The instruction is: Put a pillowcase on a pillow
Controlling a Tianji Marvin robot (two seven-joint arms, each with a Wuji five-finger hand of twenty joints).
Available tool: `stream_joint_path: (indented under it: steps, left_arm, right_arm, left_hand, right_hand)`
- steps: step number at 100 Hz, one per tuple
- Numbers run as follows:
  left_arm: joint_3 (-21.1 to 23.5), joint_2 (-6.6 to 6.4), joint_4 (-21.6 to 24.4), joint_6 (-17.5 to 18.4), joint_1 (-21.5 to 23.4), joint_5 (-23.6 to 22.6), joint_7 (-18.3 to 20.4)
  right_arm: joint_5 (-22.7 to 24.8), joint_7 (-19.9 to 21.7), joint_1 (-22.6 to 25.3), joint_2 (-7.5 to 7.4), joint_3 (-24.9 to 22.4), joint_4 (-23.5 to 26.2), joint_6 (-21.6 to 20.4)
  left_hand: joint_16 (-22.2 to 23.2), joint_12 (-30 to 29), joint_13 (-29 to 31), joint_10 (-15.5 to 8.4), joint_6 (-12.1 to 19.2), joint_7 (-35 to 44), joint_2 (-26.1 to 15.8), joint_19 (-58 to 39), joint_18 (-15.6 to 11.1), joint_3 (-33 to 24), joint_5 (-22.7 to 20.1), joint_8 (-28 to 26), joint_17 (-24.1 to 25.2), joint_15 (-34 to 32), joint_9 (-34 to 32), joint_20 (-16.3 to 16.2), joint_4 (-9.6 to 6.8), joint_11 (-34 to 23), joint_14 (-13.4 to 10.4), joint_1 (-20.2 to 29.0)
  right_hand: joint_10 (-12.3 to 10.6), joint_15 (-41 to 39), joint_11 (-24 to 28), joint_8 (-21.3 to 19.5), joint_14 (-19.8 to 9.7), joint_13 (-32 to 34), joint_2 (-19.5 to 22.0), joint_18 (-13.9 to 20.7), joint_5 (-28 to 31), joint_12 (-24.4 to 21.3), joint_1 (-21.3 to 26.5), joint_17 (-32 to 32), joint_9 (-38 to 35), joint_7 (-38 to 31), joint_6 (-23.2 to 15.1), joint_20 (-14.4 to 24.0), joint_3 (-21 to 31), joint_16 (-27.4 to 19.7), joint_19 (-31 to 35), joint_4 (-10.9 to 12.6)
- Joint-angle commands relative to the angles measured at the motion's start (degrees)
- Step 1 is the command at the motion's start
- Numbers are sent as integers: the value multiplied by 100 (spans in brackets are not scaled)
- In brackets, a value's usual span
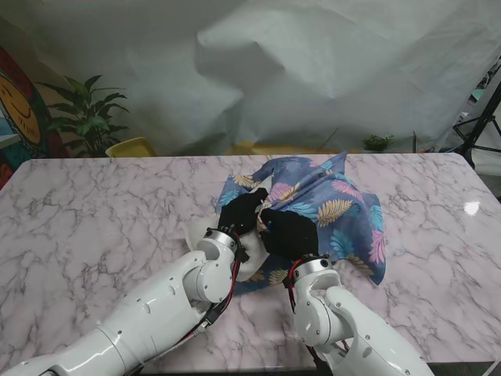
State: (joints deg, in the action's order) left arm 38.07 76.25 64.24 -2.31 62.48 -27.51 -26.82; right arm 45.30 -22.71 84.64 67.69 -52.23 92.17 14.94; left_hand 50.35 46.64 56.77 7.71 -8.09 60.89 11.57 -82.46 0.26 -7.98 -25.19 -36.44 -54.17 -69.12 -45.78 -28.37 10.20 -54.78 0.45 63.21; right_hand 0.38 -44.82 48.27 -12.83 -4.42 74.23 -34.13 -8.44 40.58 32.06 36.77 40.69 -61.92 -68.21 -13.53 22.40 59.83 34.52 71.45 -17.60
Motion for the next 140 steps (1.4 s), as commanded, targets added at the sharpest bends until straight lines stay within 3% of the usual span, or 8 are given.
stream_joint_path:
  steps: [1,27,53,85,109,114,120,140]
  left_arm:
    - [-19,-43,-8,132,-23,-27,115]
    - [17,-234,-128,503,16,-129,473]
    - [16,-347,-247,783,-8,-297,599]
    - [-72,-416,-528,1439,-115,-711,303]
    - [-97,-499,-630,1838,-161,-1062,80]
    - [-91,-506,-634,1874,-155,-1109,21]
    - [-67,-518,-608,1881,-136,-1154,-22]
    - [-75,-512,-622,1982,-132,-1229,-156]
  right_arm:
    - [308,206,18,-94,-37,73,88]
    - [1216,2225,622,-569,-869,1215,-180]
    - [1478,1276,694,-458,-1096,1175,56]
    - [2279,1291,-557,-625,-675,-195,-466]
    - [2370,1420,-1305,-686,-86,-932,-615]
    - [2358,1498,-1401,-689,9,-988,-605]
    - [2304,1437,-1523,-669,139,-1116,-555]
    - [1495,466,-1811,-379,429,-1598,-282]
  left_hand:
    - [178,152,562,-270,-23,224,-838,-2141,-2083,-789,142,-96,-802,-947,-211,-229,-498,-365,-1167,1075]
    - [182,159,512,-301,39,195,-854,-2111,-2061,-760,127,-93,-794,-945,-191,-205,-511,-356,-1146,1075]
    - [196,176,471,-327,96,198,-878,-2090,-2029,-737,135,-125,-790,-960,-175,-185,-514,-356,-1133,1075]
    - [210,213,432,-404,233,262,-885,-2069,-1998,-676,132,-159,-785,-990,-167,-164,-512,-377,-1139,1075]
    - [216,232,416,-437,299,306,-877,-2057,-1957,-655,131,-158,-781,-1015,-166,-150,-512,-383,-1132,1075]
    - [218,236,419,-437,302,313,-877,-2057,-1952,-652,130,-155,-781,-1023,-172,-148,-511,-387,-1133,1075]
    - [219,240,420,-439,305,320,-876,-2057,-1936,-654,133,-151,-779,-1029,-173,-145,-512,-389,-1134,1075]
    - [223,250,419,-439,316,340,-864,-2068,-1885,-664,130,-140,-780,-1050,-176,-142,-513,-394,-1117,1075]
  right_hand:
    - [-125,762,-139,85,-64,-212,-25,144,-288,-90,-737,-485,520,207,-214,89,221,-242,-189,25]
    - [361,2902,-1174,-842,855,-3665,1757,-294,-1556,-766,-3413,-2912,3435,3079,784,254,-2299,-1190,-1540,960]
    - [367,2460,-1087,-1131,686,-3864,2155,-344,-1234,-657,-2951,-2936,3328,3062,506,384,-3212,-1154,-1628,1098]
    - [256,2443,-899,-395,452,-4094,-31,-41,-1997,-1086,-2054,-2862,3630,3158,727,-346,779,-1658,-1430,817]
    - [-143,2167,-803,-463,289,-3800,-247,109,-1010,-1151,-1510,-2738,2925,2279,-669,-477,1192,-1751,-1278,835]
    - [-399,2167,-856,579,188,-3493,-698,149,-198,-1108,-1271,-2650,2351,1192,-1365,-490,1034,-1702,-1235,-154]
    - [-799,2074,-816,868,25,-2862,-870,195,943,-1057,-1284,-2407,1462,530,-2023,-453,1000,-1625,-1122,-301]
    - [-1090,1682,-850,17,-111,-604,-538,130,1066,-235,-1137,-1429,-802,450,-1926,-283,1154,-924,-608,-193]
